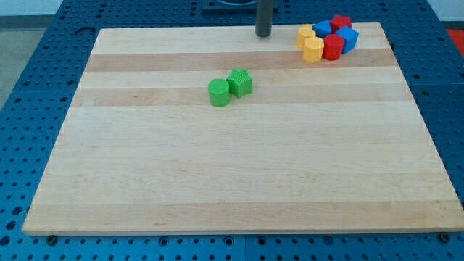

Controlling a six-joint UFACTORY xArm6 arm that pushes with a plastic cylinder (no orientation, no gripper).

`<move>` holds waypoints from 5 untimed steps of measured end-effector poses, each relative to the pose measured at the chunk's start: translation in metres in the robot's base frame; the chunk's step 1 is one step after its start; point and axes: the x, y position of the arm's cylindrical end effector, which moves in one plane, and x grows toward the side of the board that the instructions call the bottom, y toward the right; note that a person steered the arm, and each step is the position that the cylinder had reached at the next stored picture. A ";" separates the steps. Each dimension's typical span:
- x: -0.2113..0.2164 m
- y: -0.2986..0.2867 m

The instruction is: Slide red star along with blue triangle and yellow heart a bit down

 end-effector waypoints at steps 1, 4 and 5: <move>0.029 0.000; 0.141 0.074; 0.130 0.176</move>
